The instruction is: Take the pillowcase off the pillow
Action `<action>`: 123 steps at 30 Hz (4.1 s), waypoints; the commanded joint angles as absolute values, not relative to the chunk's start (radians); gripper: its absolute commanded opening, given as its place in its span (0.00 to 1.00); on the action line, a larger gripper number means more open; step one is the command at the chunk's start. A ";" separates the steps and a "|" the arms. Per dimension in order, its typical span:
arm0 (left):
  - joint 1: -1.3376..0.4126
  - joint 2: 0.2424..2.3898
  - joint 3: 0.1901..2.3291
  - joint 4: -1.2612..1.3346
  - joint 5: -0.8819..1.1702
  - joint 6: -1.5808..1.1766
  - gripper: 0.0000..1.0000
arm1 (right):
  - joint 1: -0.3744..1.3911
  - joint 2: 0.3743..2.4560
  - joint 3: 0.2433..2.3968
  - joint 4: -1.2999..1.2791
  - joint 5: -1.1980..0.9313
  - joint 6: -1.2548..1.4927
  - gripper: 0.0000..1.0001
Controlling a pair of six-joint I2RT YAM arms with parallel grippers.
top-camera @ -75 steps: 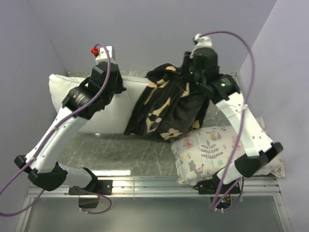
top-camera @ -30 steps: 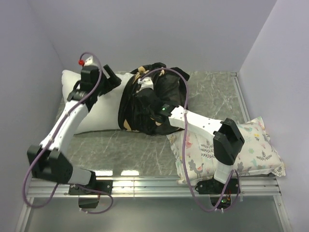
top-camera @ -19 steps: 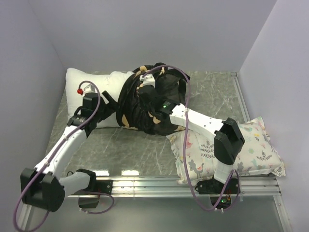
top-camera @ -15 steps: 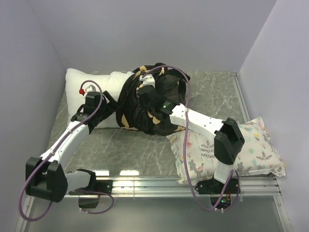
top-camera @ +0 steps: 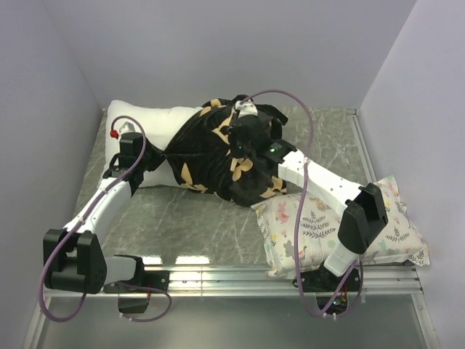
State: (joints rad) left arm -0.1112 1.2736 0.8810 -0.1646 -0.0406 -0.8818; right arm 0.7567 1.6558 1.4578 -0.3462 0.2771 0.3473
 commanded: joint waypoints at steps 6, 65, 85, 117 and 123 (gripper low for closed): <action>-0.084 1.178 0.816 -0.109 0.003 -0.830 0.69 | 0.729 1.635 1.459 -0.443 0.317 0.347 0.00; 0.241 1.157 0.850 -0.209 0.049 -0.937 0.00 | 0.872 1.392 1.249 -0.393 0.319 0.380 0.86; 0.368 1.203 1.080 -0.322 0.136 -0.910 0.00 | 0.549 1.496 1.250 -0.525 0.473 0.370 0.00; 0.400 1.243 1.083 -0.341 0.307 -0.738 0.05 | 0.069 1.361 1.600 -0.548 0.285 0.500 0.00; 0.387 1.226 1.034 -0.316 0.304 -0.752 0.00 | 0.035 1.371 1.753 -0.592 0.270 0.517 0.00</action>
State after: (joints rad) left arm 0.4034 1.2690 1.0542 -0.3687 0.2825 -0.7486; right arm 0.0391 1.4109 1.6554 -0.6304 0.2592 0.4870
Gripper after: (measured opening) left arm 0.012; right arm 0.057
